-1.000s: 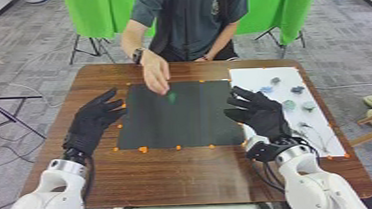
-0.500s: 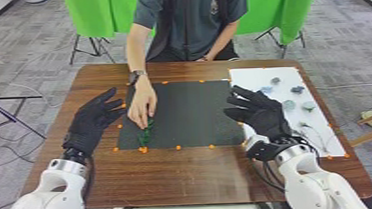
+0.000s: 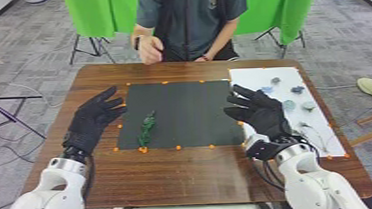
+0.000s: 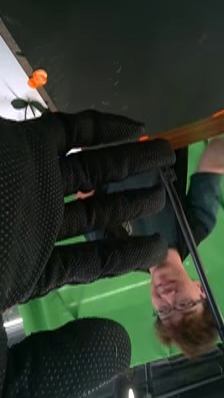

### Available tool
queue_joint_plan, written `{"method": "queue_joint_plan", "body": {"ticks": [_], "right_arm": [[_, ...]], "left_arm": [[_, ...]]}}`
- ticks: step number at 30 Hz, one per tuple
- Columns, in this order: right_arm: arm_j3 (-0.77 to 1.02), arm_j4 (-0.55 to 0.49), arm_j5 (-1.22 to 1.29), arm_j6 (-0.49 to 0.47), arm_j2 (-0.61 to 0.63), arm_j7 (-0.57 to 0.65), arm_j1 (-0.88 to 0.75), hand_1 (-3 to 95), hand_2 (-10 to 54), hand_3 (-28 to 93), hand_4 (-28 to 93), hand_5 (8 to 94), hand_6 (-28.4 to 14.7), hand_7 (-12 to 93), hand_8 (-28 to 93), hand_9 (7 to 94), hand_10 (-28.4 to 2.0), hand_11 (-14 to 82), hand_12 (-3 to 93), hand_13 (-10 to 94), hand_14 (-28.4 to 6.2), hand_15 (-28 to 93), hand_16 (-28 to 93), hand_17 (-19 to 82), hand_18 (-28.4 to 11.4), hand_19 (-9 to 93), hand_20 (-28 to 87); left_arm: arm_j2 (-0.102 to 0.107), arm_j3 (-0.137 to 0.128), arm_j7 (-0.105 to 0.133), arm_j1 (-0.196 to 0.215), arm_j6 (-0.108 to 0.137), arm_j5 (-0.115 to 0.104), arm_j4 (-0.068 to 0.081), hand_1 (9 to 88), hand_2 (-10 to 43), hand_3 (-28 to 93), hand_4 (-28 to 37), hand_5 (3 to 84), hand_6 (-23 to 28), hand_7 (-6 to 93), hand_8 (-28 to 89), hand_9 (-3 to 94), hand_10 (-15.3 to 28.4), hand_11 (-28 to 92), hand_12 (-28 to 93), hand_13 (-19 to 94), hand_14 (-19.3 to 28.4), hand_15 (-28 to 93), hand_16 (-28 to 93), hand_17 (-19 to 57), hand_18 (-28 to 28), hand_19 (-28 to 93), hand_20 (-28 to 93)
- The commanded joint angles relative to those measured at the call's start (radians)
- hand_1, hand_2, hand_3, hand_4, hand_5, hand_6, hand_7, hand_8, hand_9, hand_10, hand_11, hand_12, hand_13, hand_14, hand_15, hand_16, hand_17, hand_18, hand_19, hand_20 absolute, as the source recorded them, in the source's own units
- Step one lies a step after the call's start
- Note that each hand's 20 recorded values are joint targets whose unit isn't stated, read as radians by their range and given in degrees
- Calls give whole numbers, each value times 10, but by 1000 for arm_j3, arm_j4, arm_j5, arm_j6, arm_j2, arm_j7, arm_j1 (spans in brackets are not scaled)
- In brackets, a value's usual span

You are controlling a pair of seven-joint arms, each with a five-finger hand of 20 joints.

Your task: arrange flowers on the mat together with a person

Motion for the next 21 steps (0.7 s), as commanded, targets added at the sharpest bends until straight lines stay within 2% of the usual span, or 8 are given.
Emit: {"method": "queue_joint_plan", "body": {"ticks": [1,2,6,8,10,13,17,21], "right_arm": [[7,-13,-2,8,14,-15,0,114,171,812,-281,478,28,161,-135,490,-143,93,132,387,-192,340,129,47,-214,491,182],[10,-16,-5,10,19,-15,0,115,170,812,-281,478,29,161,-135,490,-143,93,133,387,-192,341,130,47,-214,491,182],[33,-30,-22,31,45,-21,0,125,159,812,-278,477,29,162,-135,500,-146,105,138,400,-191,360,133,55,-216,505,188],[54,-34,-39,31,66,-16,-1,134,145,815,-274,478,28,165,-135,511,-149,119,142,411,-188,385,136,61,-219,521,195],[75,-41,-58,54,92,-11,-6,144,131,818,-271,480,28,170,-135,519,-151,133,145,421,-186,408,134,69,-221,536,202],[116,-54,-106,81,130,-3,-23,169,99,818,-268,484,24,177,-137,532,-155,162,150,439,-180,456,128,84,-229,566,215],[186,-77,-219,111,187,28,-65,206,50,817,-261,485,21,183,-136,548,-155,209,159,472,-171,518,122,118,-233,608,226],[261,-85,-287,146,243,68,-117,227,38,803,-258,490,9,195,-136,560,-154,258,169,497,-162,567,122,149,-237,649,234]], "left_arm": [[-9,1,-11,0,0,6,4,243,52,776,-246,392,80,94,-78,359,197,225,89,261,282,497,-86,-91,264,512,129],[-2,4,-6,0,6,1,4,243,52,776,-246,392,80,94,-78,359,197,225,89,261,282,498,-86,-91,264,512,129],[-2,2,-6,2,5,2,2,243,52,776,-245,393,80,94,-78,359,197,227,89,261,282,498,-87,-91,264,512,129],[8,6,3,6,14,-4,1,244,52,776,-245,393,80,94,-78,360,197,227,89,261,281,497,-87,-91,264,513,129],[11,7,3,5,15,-4,1,243,51,777,-245,393,80,95,-78,359,197,227,89,261,281,497,-87,-91,264,513,129],[9,4,4,7,16,-3,-1,243,51,778,-245,392,81,95,-78,360,197,226,88,261,281,497,-87,-91,264,513,129],[18,4,13,15,26,-7,-6,243,51,778,-244,392,81,95,-78,359,197,227,88,261,281,497,-87,-91,264,512,128],[16,-1,10,15,24,-4,-8,243,51,778,-245,393,81,95,-79,359,197,227,88,261,281,498,-87,-91,264,513,129]]}}
